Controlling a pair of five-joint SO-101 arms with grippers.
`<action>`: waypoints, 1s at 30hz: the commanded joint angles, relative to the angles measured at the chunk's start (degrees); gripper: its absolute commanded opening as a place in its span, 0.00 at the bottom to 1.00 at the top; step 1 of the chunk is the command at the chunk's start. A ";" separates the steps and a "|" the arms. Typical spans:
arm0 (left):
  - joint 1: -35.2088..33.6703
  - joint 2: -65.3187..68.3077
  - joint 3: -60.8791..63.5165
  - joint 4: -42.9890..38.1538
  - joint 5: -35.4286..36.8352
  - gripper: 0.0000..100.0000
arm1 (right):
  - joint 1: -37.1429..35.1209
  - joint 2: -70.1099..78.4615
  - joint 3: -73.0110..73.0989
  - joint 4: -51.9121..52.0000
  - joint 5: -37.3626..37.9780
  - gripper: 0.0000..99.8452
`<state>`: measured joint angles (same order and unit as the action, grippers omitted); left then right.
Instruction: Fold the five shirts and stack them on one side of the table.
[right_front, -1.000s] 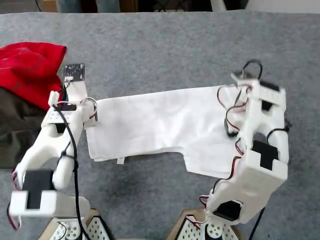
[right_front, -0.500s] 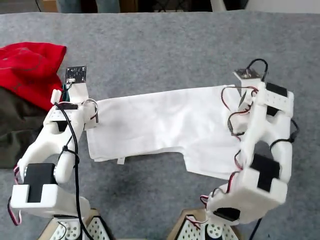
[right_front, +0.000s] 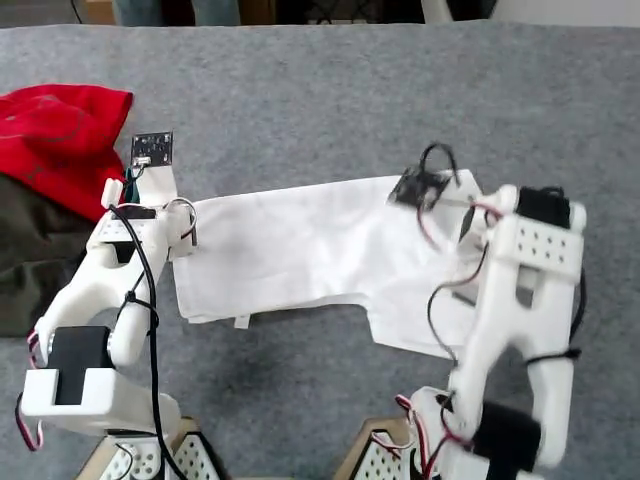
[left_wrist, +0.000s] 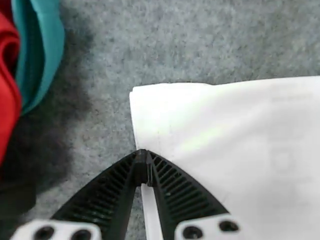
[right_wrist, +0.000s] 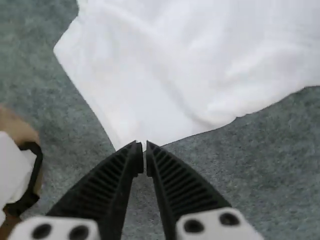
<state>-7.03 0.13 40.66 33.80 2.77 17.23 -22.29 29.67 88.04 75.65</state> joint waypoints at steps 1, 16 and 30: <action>-0.48 -0.26 -1.98 0.62 0.35 0.03 | -0.62 -7.52 5.76 -0.18 8.88 0.16; -0.40 -0.18 -2.15 0.26 0.35 0.03 | -1.67 -16.84 41.98 -26.20 19.25 0.21; -0.31 -0.18 -2.24 0.26 0.35 0.03 | -2.20 -16.75 49.10 -35.96 22.51 0.19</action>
<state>-7.03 0.13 40.66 33.80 2.77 15.82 -39.25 77.58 54.37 97.27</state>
